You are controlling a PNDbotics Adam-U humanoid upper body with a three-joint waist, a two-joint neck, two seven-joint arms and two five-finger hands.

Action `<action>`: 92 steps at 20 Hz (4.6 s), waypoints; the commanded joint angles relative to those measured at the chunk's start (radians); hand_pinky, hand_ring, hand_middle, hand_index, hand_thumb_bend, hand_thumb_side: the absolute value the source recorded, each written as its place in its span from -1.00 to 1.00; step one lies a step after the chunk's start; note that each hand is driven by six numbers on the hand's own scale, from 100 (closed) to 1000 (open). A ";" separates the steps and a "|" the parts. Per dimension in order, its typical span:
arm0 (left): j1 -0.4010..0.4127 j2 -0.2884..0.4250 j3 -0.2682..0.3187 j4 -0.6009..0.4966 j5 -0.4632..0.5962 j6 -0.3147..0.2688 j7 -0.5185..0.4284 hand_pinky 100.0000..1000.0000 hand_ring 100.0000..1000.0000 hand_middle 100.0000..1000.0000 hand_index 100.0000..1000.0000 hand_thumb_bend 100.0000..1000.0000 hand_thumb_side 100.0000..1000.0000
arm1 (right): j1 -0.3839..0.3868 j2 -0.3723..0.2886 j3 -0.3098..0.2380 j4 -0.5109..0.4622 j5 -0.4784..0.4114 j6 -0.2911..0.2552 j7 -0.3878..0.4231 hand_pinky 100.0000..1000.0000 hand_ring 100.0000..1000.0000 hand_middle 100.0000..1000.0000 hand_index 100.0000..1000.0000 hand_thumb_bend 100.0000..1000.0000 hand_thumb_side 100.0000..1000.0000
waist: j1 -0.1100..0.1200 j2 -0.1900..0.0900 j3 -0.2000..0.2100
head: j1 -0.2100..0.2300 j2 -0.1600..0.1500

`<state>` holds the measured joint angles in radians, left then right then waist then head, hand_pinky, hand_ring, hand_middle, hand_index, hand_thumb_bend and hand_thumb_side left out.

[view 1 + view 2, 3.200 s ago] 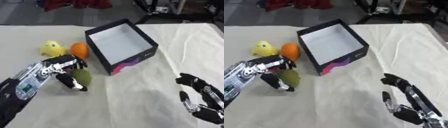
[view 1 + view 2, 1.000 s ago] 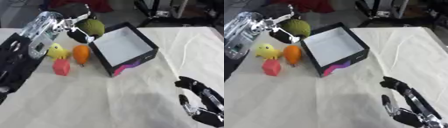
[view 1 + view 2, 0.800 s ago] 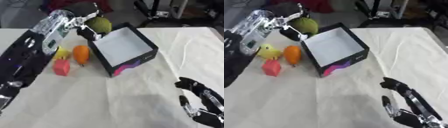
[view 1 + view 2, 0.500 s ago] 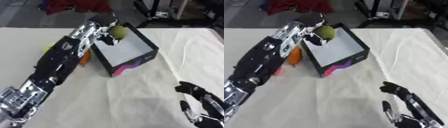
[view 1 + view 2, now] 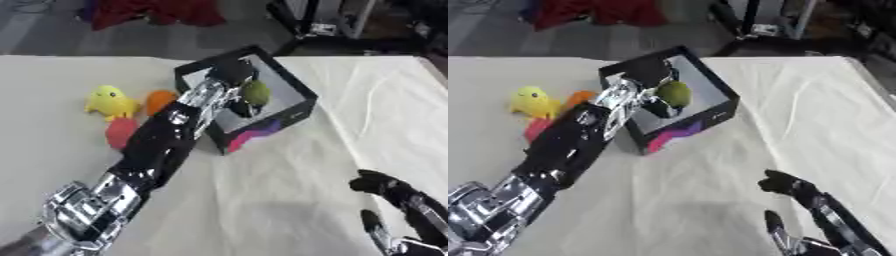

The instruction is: Pick up objects on the table and place them in the box.

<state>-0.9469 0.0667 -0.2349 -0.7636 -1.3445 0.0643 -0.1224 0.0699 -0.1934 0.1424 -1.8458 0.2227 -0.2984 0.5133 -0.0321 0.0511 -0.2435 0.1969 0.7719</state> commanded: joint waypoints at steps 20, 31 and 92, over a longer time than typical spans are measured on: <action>-0.024 0.140 0.033 -0.147 0.206 -0.027 0.031 0.40 0.34 0.44 0.66 1.00 0.41 | -0.012 -0.006 -0.016 -0.007 -0.009 0.000 -0.005 0.75 0.61 0.51 0.84 -1.00 -0.42 | -0.009 -0.013 0.010 | -0.028 -0.002; 0.084 0.530 0.039 -0.574 0.545 0.020 -0.170 0.36 0.17 0.28 0.60 1.00 0.21 | -0.012 -0.019 -0.035 -0.005 0.005 0.005 -0.023 0.75 0.61 0.51 0.83 -1.00 -0.40 | 0.019 -0.017 0.030 | -0.059 -0.002; 0.372 0.675 -0.065 -0.432 0.729 -0.038 -0.535 0.46 0.30 0.32 0.55 -0.01 -0.62 | -0.011 -0.030 -0.040 0.003 0.014 0.010 -0.033 0.74 0.61 0.51 0.80 -1.00 -0.41 | 0.038 -0.027 0.040 | -0.076 -0.002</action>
<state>-0.5557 0.7198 -0.3044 -1.1887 -0.6084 0.0284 -0.6532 0.0632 -0.2083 0.1078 -1.8336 0.2328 -0.2897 0.4837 -0.0016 0.0508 -0.2042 0.1213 0.7719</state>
